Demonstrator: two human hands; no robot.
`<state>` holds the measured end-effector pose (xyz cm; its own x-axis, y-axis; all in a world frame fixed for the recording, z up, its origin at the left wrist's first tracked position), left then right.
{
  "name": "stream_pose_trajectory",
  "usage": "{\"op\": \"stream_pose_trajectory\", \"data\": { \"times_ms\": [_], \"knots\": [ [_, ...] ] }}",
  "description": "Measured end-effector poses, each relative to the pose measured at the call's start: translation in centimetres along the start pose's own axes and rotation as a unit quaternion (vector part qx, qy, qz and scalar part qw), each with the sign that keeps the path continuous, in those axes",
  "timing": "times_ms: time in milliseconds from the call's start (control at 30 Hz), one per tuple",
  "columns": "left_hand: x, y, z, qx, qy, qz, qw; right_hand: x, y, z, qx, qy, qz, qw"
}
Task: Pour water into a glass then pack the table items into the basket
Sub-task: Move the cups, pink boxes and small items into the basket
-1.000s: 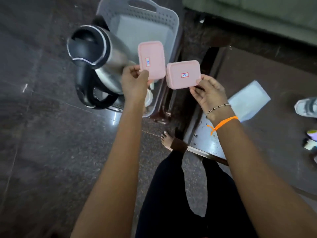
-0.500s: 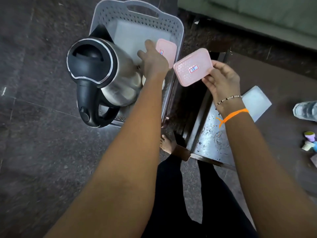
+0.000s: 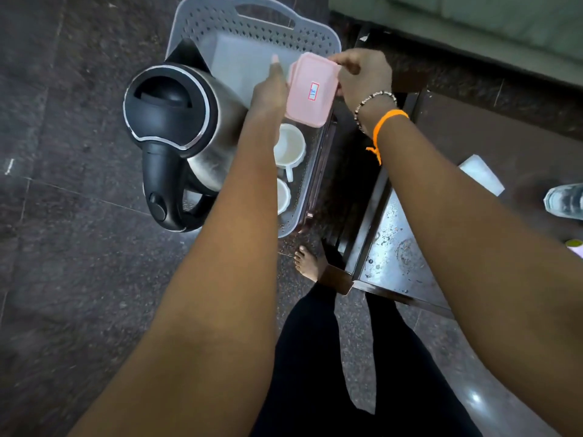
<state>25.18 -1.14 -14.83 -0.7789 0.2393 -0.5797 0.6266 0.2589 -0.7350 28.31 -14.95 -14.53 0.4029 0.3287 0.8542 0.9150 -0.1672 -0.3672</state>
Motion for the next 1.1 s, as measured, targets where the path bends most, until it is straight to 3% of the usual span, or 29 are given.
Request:
{"op": "stream_pose_trajectory", "data": {
  "times_ms": [133,400,533,667,767,867,1100],
  "knots": [
    [0.7,0.1,0.5,-0.002,0.137,0.076,0.988,0.3,-0.5,1.1,0.023,-0.006,-0.004,1.0],
    [0.7,-0.3,1.6,-0.062,0.217,0.139,0.964,-1.2,-4.1,0.4,0.069,-0.05,-0.025,0.996],
    [0.5,-3.1,1.7,-0.188,0.195,0.193,0.943,-2.8,-6.4,-1.9,0.042,0.112,0.038,0.992],
    [1.0,-9.3,5.4,-0.22,0.163,0.253,0.928,-6.1,-10.0,-6.7,-0.004,0.227,0.099,0.969],
    [2.8,-12.6,9.7,-0.158,0.103,0.213,0.959,-9.2,-12.5,-11.0,-0.03,0.255,0.135,0.957],
    [4.7,-15.4,15.3,-0.079,0.133,0.188,0.97,-12.8,-14.9,-15.7,-0.06,0.273,0.169,0.945],
    [7.8,-21.3,29.9,0.13,0.24,0.175,0.946,-22.0,-19.8,-27.7,-0.163,0.272,0.228,0.921]
  ]
}}
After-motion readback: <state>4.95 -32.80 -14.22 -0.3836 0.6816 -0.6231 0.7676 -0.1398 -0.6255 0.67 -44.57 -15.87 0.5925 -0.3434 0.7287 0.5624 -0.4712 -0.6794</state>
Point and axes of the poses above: each hand's wrist, its own y-axis towards the middle knuckle, its own z-axis out of the palm, x = y × z, the point moved 3 cm from there along y, towards the middle knuckle, and after that the axes turned 11 degrees about y, right-handed, at the moved point
